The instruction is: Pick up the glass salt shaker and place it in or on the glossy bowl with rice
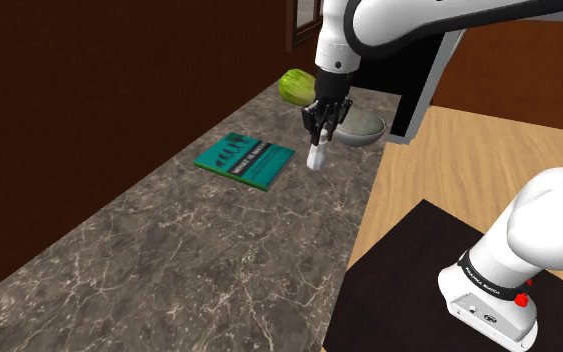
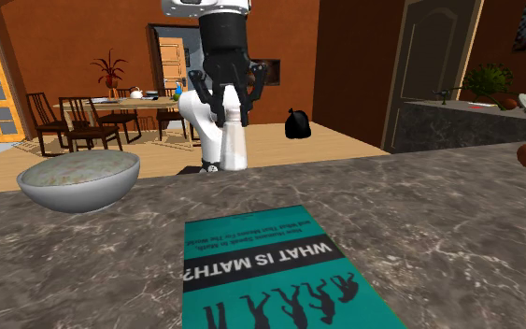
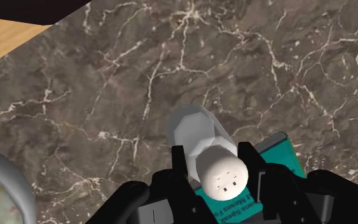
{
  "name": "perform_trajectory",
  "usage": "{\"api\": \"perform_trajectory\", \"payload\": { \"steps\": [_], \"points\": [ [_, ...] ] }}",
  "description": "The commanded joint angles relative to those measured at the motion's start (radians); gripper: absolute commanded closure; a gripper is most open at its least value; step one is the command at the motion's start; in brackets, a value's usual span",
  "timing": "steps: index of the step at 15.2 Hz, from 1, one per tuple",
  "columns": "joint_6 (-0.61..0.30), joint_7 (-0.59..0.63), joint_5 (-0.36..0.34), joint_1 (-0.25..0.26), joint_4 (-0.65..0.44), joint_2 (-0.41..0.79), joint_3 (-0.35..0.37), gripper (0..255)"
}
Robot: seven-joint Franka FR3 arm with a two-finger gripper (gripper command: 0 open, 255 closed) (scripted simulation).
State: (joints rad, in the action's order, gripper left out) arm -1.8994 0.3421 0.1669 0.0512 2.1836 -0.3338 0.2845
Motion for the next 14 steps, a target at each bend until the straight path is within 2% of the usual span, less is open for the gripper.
{"api": "perform_trajectory", "payload": {
  "steps": [1,14],
  "points": [
    [0.028,0.002,-0.001,0.0,-0.023,-0.005,-0.002,255],
    [0.202,0.016,-0.012,-0.006,-0.204,0.002,-0.013,255]
  ]
}}
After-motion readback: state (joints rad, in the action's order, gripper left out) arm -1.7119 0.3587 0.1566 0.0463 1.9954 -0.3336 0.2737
